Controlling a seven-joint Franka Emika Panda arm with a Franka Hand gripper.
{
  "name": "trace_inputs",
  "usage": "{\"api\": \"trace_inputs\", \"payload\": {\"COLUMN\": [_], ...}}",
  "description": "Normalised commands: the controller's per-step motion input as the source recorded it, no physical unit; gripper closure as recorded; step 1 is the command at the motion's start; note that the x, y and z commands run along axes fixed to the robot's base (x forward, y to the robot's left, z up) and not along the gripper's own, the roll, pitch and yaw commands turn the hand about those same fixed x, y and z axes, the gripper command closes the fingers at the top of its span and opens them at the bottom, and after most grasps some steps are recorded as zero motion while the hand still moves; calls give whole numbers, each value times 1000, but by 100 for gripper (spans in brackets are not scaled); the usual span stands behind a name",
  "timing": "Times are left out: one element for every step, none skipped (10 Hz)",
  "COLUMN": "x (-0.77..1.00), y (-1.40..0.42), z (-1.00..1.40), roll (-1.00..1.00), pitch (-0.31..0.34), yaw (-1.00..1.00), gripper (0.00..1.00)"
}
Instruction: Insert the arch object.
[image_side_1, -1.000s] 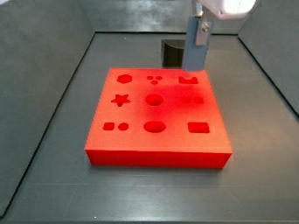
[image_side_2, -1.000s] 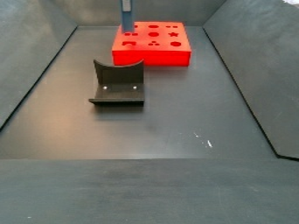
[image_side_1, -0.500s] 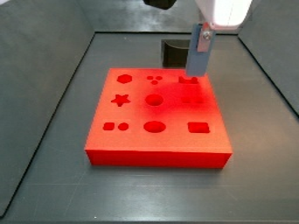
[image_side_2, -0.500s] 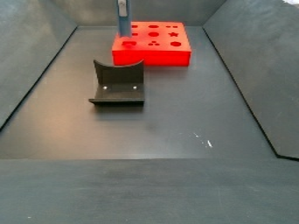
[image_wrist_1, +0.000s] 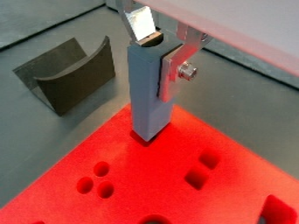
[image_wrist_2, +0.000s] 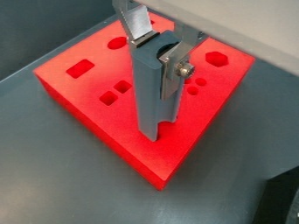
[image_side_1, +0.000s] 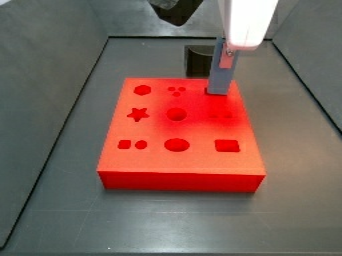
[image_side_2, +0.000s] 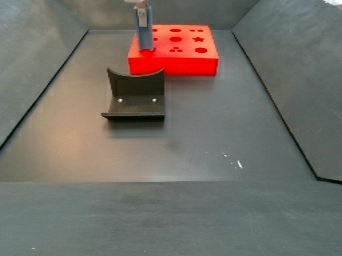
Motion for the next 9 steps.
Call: {"api": "trace_inputs", "payload": {"x": [-14,0,0,0,0,0,0,-3,0], "y": [0,-74,-106,-163,-126,-23,0,91,140], "z": [-151,-131,-157,-140,-183,-237,-266,-251,-200], "roll": [0,0,0,0,0,-29,-94,-130,-127], "pitch": [0,0,-4,-31,-41,-60,-80,-86,-76], "yaw": [-46,0,20,169,197,203,231,283,257], "gripper": [100,100,100,100,100,100,100,100,100]}}
